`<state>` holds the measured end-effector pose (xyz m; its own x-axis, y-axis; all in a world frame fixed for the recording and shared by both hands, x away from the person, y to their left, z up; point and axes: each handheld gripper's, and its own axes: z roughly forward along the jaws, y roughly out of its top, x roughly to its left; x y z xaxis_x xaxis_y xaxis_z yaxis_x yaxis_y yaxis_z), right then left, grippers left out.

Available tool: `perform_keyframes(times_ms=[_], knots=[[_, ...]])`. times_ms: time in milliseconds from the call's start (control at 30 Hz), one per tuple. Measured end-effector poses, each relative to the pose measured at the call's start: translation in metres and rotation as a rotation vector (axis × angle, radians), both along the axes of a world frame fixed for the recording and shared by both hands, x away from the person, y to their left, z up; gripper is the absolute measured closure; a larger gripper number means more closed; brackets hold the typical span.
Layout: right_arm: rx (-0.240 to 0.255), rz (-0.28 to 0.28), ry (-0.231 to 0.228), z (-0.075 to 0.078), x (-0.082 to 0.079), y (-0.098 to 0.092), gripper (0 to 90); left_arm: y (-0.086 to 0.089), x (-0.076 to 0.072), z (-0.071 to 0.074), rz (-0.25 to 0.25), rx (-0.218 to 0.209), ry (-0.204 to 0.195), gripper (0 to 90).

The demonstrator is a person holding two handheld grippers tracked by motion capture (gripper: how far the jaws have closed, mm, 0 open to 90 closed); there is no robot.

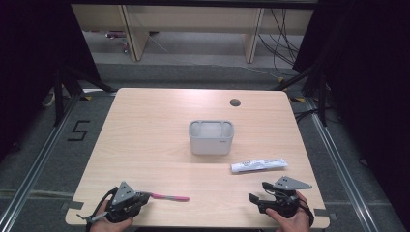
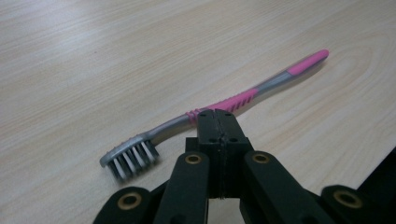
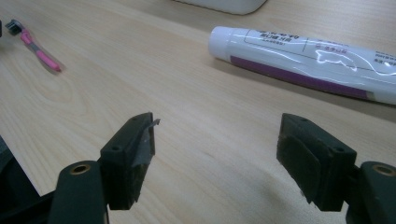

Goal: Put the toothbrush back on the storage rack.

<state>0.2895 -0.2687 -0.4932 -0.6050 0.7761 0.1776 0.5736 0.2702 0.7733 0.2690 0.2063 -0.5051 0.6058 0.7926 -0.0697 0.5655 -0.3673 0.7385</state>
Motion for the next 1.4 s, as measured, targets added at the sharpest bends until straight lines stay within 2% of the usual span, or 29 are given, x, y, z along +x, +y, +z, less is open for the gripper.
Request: perform_keyframes(times_ms=[33, 100, 133, 233, 333, 433, 567, 600, 633, 767, 833, 1033, 1067, 1133, 1233, 1300, 1367, 1400], knots=[[-0.016, 0.006, -0.017, 0.0, 0.001, -0.001, 28.4, -0.001, 0.002, -0.001, 0.011, 0.001, -0.006, 89.5], [-0.015, 0.009, -0.018, 0.0, 0.001, -0.001, 28.4, -0.001, 0.003, 0.0, 0.008, 0.001, 0.001, 89.5], [0.007, 0.002, 0.02, 0.0, -0.001, 0.001, 28.4, -0.002, 0.005, -0.001, 0.004, 0.015, 0.006, 89.5], [-0.014, 0.012, -0.015, 0.0, 0.001, -0.001, 28.4, -0.003, 0.008, -0.002, 0.0, 0.023, 0.005, 89.5], [-0.003, 0.008, 0.012, 0.0, 0.0, 0.0, 28.4, -0.004, 0.01, -0.002, 0.005, 0.025, 0.008, 89.5], [-0.005, 0.013, -0.001, 0.0, 0.001, -0.001, 28.4, -0.004, 0.014, -0.003, 0.018, 0.038, 0.005, 89.5], [-0.005, 0.014, 0.004, 0.0, 0.0, 0.0, 28.6, -0.005, 0.018, -0.004, 0.006, 0.055, 0.019, 89.5], [-0.01, 0.01, -0.008, 0.0, 0.001, 0.0, 28.6, -0.005, 0.02, -0.004, 0.004, 0.059, 0.02, 89.5], [-0.01, 0.015, 0.0, 0.0, 0.0, 0.0, 28.6, -0.006, 0.021, -0.005, 0.007, 0.043, 0.013, 89.5], [0.004, 0.013, 0.005, 0.0, 0.001, 0.0, 28.6, -0.006, 0.025, -0.005, 0.0, 0.063, 0.015, 89.4], [-0.001, 0.013, 0.0, 0.0, 0.001, 0.0, 28.6, -0.007, 0.027, -0.005, 0.007, 0.057, 0.005, 89.4], [0.003, 0.018, 0.005, 0.0, 0.001, 0.0, 28.6, -0.011, 0.038, -0.005, 0.003, 0.064, 0.002, 89.4], [0.002, 0.015, 0.002, 0.0, 0.001, 0.0, 28.6, -0.013, 0.042, -0.005, 0.001, 0.08, 0.0, 89.4], [0.012, 0.013, 0.016, 0.0, 0.0, 0.0, 28.6, -0.016, 0.046, -0.006, 0.004, 0.072, -0.003, 89.4], [0.002, 0.019, 0.005, 0.0, 0.001, -0.001, 28.5, -0.017, 0.049, -0.006, 0.0, 0.081, -0.001, 89.4], [-0.005, 0.013, 0.001, 0.0, 0.001, -0.001, 28.6, -0.02, 0.053, -0.006, 0.014, 0.072, -0.01, 89.4], [0.01, 0.017, 0.017, 0.0, 0.0, 0.0, 28.6, -0.023, 0.057, -0.005, 0.009, 0.067, -0.007, 89.4], [0.011, 0.015, 0.018, 0.0, 0.0, 0.0, 28.5, -0.024, 0.063, -0.005, -0.004, 0.081, 0.001, 89.4]])
